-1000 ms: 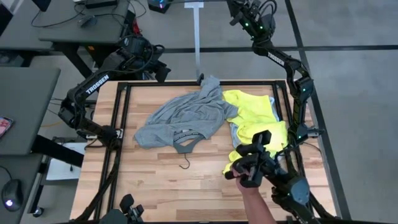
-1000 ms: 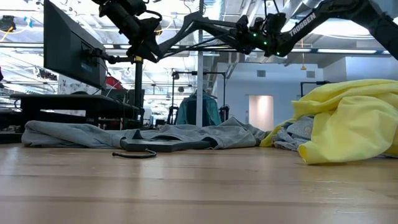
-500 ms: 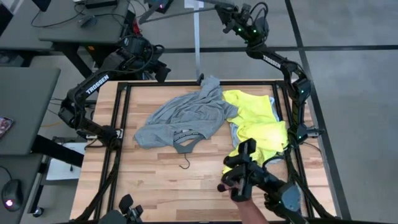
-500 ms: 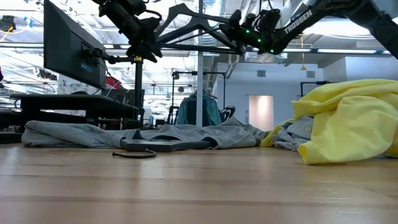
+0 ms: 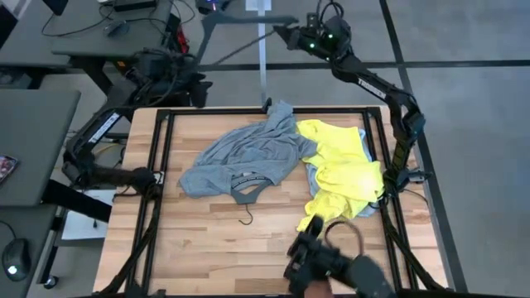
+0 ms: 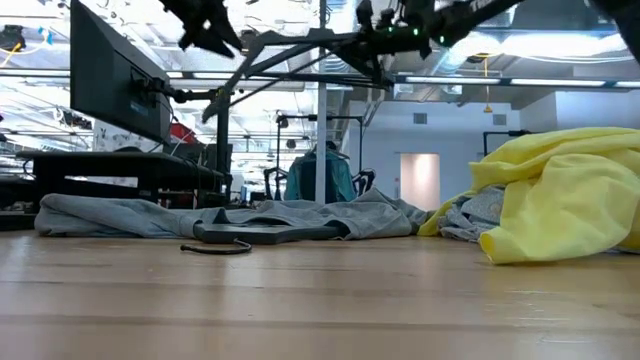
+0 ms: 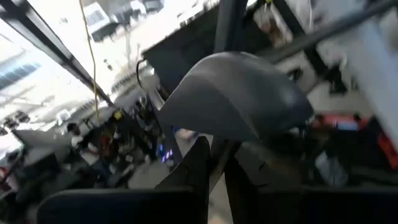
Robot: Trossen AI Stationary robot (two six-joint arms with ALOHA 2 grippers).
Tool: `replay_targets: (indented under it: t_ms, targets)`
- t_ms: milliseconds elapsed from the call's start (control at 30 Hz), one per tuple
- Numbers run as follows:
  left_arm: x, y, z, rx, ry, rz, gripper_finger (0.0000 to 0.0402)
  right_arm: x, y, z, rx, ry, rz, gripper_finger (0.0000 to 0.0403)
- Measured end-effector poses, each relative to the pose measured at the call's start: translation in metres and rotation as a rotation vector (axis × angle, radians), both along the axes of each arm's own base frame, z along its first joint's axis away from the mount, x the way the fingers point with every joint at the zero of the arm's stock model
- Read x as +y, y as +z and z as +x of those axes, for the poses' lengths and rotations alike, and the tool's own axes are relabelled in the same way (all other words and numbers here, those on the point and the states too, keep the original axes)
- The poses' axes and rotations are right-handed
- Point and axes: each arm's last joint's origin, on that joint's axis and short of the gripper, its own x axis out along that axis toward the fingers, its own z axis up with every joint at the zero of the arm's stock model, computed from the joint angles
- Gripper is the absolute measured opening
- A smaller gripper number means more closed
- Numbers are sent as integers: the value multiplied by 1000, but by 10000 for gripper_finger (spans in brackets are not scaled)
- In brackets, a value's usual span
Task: Hang clothes
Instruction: Remove the black hanger from clothes rack
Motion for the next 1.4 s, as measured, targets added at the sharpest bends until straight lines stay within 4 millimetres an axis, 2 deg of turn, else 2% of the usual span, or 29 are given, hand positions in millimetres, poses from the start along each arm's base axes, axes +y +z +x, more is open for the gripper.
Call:
replay_targets:
  t_ms: [67,233,433,600,733,833,967,1200,1267,1333,1400]
  targets:
    - [-7,5,-5,-7,6,30,173,17,-11,14,70,51,72,15]
    - [-21,12,-12,-20,-5,50,173,46,-62,41,66,147,341,14]
    - [-30,9,-15,24,-32,27,173,69,-122,41,12,106,587,14]
    - [-34,3,-13,89,-72,10,173,87,-168,37,83,98,730,15]
    - [-35,-1,-9,124,-105,7,173,105,-204,35,153,92,893,46]
    - [-36,-1,-8,134,-121,17,173,113,-215,33,224,114,875,69]
    - [-38,-2,-8,145,-129,12,173,120,-220,29,421,207,658,90]
    - [-38,-3,-8,169,-144,27,173,140,-196,9,809,478,495,108]
    - [-38,-2,-8,163,-143,34,173,144,-173,5,840,517,422,108]
    - [-37,-1,-7,153,-146,44,173,138,-133,3,746,502,299,109]
    - [-37,0,-7,149,-149,60,173,124,-91,-2,623,411,165,109]
